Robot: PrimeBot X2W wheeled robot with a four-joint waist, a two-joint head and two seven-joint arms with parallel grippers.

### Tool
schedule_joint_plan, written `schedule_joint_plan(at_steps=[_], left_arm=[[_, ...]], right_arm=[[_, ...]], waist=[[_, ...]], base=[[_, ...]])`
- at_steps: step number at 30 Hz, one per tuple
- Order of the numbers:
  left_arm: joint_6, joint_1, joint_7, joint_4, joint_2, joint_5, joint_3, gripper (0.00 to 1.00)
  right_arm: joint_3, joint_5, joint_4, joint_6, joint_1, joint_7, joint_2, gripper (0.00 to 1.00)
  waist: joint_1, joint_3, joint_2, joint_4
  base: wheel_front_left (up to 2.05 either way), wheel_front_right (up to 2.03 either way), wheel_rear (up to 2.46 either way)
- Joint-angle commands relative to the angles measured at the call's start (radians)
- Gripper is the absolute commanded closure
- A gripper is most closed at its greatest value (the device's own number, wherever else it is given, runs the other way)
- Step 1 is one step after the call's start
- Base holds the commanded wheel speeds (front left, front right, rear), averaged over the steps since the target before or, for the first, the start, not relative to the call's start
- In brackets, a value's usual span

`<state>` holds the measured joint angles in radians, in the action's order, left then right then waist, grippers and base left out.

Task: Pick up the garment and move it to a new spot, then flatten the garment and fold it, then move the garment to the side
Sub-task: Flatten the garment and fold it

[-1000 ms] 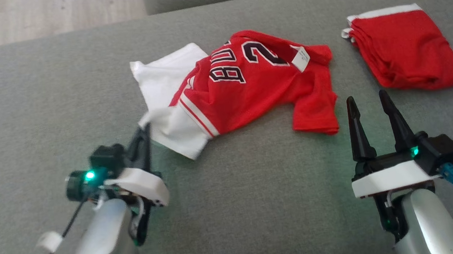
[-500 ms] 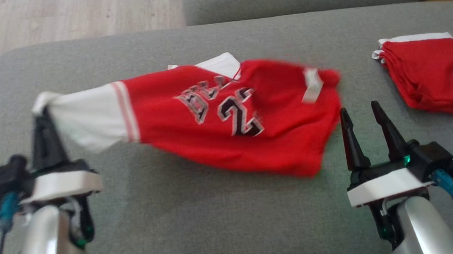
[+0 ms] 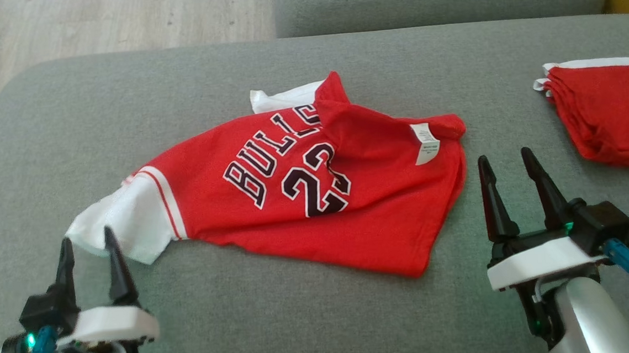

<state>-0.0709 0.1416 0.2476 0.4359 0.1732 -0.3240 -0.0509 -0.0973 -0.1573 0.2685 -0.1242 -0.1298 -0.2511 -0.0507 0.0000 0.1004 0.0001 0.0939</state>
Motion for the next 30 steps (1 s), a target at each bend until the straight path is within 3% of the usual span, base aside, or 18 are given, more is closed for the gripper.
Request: schedule_joint_plan(at_steps=[1,9,14,20,30], left_arm=[[-0.005,0.056,0.011,-0.050,0.005,0.010,0.034,0.00],[0.066,0.061,0.014,-0.218,-0.056,0.059,0.031,0.00],[0.108,0.055,0.014,-0.242,-0.083,0.073,0.011,0.00],[0.149,0.071,0.014,-0.234,-0.113,0.074,-0.022,0.00],[0.168,0.094,0.014,-0.209,-0.122,0.056,-0.051,0.00]], right_arm=[[-0.015,-0.002,-0.027,-0.007,-0.017,-0.011,0.001,0.00],[-0.009,0.038,0.000,-0.007,-0.058,-0.011,0.001,0.00],[-0.016,0.051,0.060,-0.007,-0.130,-0.009,0.001,0.00],[-0.024,0.112,0.239,-0.007,-0.312,0.065,0.001,0.00],[-0.067,0.203,0.520,-0.007,-0.489,0.102,-0.013,0.00]], waist=[[0.0000,-0.003,-0.0001,0.008],[0.0000,0.016,-0.0001,0.055],[0.0000,0.037,-0.0001,0.084],[0.0000,0.081,-0.0001,0.154],[0.0000,0.115,-0.0001,0.228]], base=[[0.00,0.00,0.00],[0.00,0.00,0.00],[0.00,0.00,0.00],[0.00,0.00,0.00],[0.00,0.00,0.00]])
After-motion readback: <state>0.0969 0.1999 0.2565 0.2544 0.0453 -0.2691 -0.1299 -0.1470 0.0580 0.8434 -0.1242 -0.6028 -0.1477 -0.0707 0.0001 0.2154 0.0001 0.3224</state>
